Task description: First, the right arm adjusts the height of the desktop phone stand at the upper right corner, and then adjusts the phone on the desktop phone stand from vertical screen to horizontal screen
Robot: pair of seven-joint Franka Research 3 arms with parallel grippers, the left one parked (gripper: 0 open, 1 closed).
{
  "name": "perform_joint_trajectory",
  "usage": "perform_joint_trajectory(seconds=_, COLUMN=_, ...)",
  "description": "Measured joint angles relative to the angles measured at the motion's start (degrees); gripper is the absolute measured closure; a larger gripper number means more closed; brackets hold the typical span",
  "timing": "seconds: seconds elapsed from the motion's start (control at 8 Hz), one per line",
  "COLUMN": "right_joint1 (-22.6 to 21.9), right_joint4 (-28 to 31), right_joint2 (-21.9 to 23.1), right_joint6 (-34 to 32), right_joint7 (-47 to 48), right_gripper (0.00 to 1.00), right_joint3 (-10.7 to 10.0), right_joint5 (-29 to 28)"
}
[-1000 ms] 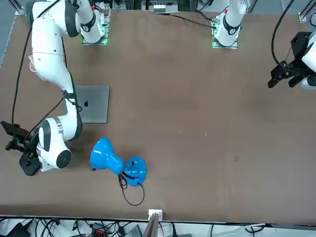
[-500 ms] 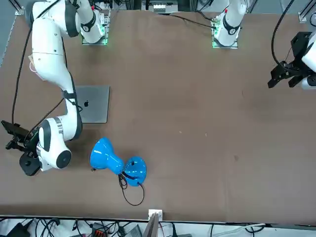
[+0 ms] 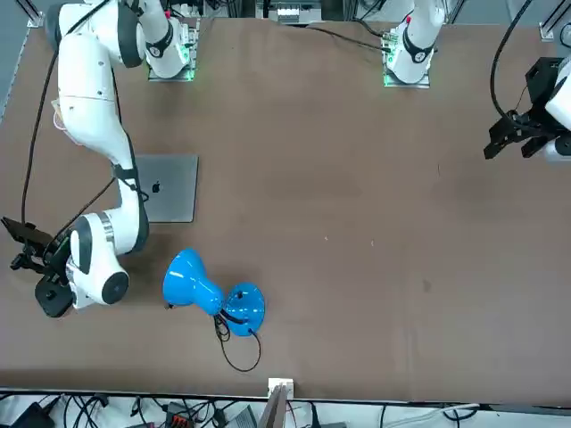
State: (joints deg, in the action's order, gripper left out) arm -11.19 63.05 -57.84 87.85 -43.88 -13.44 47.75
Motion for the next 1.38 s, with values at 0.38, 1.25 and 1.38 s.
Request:
perform_joint_trajectory(seconds=0.38, right_joint1=0.03, right_joint4=0.0, right_joint2=-0.19, right_joint6=0.0, right_joint7=0.0, right_gripper=0.62, right_joint3=-0.14, right_joint5=0.08)
perform_joint_trajectory(seconds=1.25, right_joint1=0.11, right_joint4=0.01, right_joint2=-0.43, right_joint6=-0.16, right_joint7=0.0, right_gripper=0.65, right_joint3=-0.15, right_joint5=2.4)
perform_joint_trajectory(seconds=1.38, right_joint1=0.1, right_joint4=0.01, right_joint2=-0.46, right_joint6=-0.48, right_joint7=0.0, right_gripper=0.64, right_joint3=-0.15, right_joint5=2.54)
